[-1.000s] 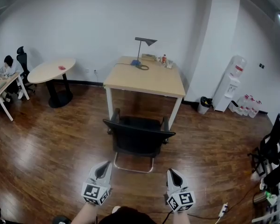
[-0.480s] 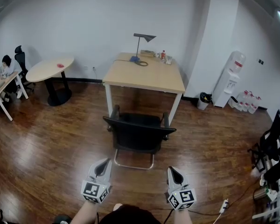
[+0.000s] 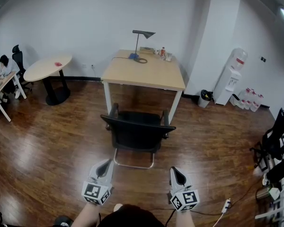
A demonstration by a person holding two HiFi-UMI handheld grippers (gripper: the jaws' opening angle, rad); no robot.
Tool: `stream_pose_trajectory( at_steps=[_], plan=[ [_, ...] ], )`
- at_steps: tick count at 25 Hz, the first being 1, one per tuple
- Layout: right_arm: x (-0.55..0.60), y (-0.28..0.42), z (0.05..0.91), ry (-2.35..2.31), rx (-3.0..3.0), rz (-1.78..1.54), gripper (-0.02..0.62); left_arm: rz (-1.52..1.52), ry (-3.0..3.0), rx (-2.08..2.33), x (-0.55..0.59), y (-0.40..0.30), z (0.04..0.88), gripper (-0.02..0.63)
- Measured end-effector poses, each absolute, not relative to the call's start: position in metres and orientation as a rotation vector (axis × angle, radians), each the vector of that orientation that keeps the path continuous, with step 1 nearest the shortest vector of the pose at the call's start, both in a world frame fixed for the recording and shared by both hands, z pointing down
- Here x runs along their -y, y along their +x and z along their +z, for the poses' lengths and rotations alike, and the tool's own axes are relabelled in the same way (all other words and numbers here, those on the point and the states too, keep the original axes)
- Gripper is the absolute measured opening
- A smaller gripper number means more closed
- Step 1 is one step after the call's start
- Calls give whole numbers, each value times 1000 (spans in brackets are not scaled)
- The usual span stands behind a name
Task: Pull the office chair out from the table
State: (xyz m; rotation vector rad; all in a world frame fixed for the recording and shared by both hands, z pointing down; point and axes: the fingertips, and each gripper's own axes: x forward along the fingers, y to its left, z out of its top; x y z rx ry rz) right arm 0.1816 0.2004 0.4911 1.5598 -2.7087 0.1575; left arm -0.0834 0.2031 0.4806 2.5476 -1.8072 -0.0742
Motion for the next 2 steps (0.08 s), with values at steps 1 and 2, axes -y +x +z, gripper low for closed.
stream_pose_trajectory(
  at_steps=[1, 2],
  plan=[
    [-200, 183, 493, 1563, 2709, 162, 12, -76, 2549, 1800, -203, -82, 481, 2],
    [-201, 185, 494, 1566, 2709, 167, 12, -78, 2550, 1792, -202, -80, 482, 2]
  ],
)
